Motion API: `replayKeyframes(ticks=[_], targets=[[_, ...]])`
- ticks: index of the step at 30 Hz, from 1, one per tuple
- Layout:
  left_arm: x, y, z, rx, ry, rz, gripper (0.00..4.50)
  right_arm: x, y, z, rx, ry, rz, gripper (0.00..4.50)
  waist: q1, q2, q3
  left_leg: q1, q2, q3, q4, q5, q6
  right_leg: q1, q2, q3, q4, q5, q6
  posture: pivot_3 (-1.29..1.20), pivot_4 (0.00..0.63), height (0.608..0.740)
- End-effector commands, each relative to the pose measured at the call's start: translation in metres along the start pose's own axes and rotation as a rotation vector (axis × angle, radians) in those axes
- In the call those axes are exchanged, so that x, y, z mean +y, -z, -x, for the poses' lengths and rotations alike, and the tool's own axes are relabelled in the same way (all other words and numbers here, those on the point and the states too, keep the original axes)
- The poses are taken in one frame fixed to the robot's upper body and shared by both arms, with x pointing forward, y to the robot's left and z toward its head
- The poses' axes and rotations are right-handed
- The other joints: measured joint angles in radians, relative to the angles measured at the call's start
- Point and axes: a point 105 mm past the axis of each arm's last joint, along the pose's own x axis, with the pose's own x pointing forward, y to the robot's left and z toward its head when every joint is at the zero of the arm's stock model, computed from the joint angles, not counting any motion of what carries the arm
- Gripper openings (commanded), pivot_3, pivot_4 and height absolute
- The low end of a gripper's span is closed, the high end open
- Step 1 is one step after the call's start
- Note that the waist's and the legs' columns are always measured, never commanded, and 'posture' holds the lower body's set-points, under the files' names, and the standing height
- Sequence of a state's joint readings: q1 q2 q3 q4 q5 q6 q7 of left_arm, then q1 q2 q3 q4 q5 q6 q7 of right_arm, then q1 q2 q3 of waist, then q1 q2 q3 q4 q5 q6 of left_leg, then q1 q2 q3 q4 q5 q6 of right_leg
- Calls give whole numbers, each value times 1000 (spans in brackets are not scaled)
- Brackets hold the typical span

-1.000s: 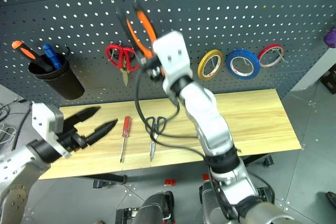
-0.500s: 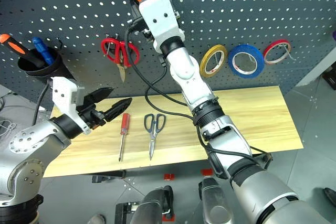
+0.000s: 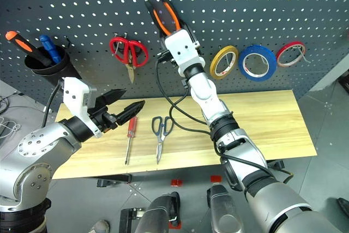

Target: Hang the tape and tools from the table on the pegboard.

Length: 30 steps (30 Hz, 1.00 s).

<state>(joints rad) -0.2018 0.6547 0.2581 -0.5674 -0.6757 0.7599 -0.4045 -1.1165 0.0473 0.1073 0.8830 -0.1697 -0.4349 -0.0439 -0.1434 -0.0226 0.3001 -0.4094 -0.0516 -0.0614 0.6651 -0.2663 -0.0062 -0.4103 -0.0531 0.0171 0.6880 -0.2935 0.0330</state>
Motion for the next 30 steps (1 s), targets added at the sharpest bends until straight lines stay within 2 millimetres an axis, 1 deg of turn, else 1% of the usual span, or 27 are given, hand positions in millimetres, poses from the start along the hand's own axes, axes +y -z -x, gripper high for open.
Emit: replayKeyframes(ticks=[1,4,5,7,8,10,13,15,17,19,21,22,23,25,28,30], targets=[[8,-4,-2,-24,-54,-36,3711,-1,11,2,83,11,-63,2756,0,0,0,0,0,0,0,0,0,0,0,0,1,0,0,-163,332,740],[14,0,-4,-14,-87,-38,3711,-1,16,6,121,-2,-86,2756,2,0,0,2,0,-1,0,-1,2,1,0,0,4,1,-1,-168,328,740],[16,2,-5,-10,-100,-24,3711,0,18,8,138,-9,-88,3471,3,0,0,3,0,-1,0,0,2,1,0,-1,5,1,-1,-169,327,740],[18,5,-5,-8,-116,3,3711,4,23,14,177,-48,-91,4009,4,0,0,5,0,-1,-1,0,2,2,0,-1,6,1,-2,-172,324,740],[18,6,-5,-9,-120,12,3711,6,24,18,190,-68,-94,4427,4,0,0,5,0,-1,-1,0,2,2,0,-1,6,1,-1,-174,323,740],[18,10,-6,0,-126,19,3711,10,25,25,211,-100,-105,4477,4,0,0,4,0,-1,-1,0,2,1,0,0,5,1,-1,-177,321,740],[21,22,-7,39,-165,30,3711,13,23,37,234,-159,-98,4477,2,0,0,1,0,0,-1,1,1,-2,0,0,4,1,-1,-183,315,740],[26,31,-7,52,-226,75,4056,25,17,50,250,-291,-142,4500,3,0,0,0,0,0,-1,1,1,-2,0,0,4,1,-1,-183,312,740],[25,43,-7,94,-255,118,4458,44,9,72,268,-489,-184,4500,4,-1,0,0,1,0,-2,0,2,-2,0,-1,2,1,-1,-192,310,740],[25,51,-6,128,-287,139,4458,54,3,89,283,-606,-212,4500,3,-1,0,0,2,0,-2,0,2,-2,1,-1,1,1,-1,-192,310,740],[20,71,-9,199,-348,130,4458,62,-6,125,327,-802,-252,4500,5,-1,0,-1,2,0,-2,0,2,-2,1,-1,0,1,-1,-202,311,740],[16,79,-11,219,-366,154,4458,64,-10,141,350,-883,-268,4500,6,-1,0,0,2,0,-2,0,2,-2,1,-1,0,1,-1,-209,314,740],[11,90,-15,257,-379,184,4458,65,-12,155,376,-946,-279,4500,10,-1,0,-1,2,-1,-2,0,2,-1,1,-1,-1,1,-1,-209,314,740],[-2,103,-25,303,-385,205,4458,66,-14,175,426,-1024,-289,4500,14,-2,1,-1,2,-1,-1,-1,3,1,1,-2,-4,1,-1,-217,316,740],[-11,115,-35,336,-421,237,4458,67,-18,192,474,-1089,-308,4500,14,-6,3,-2,2,-2,-1,-1,3,1,1,-2,-6,4,0,-234,319,740],[-15,128,-41,375,-457,299,4458,68,-18,198,493,-1107,-307,4500,12,-6,3,-2,4,-2,0,-1,3,1,2,-3,-6,5,-1,-240,319,740]])
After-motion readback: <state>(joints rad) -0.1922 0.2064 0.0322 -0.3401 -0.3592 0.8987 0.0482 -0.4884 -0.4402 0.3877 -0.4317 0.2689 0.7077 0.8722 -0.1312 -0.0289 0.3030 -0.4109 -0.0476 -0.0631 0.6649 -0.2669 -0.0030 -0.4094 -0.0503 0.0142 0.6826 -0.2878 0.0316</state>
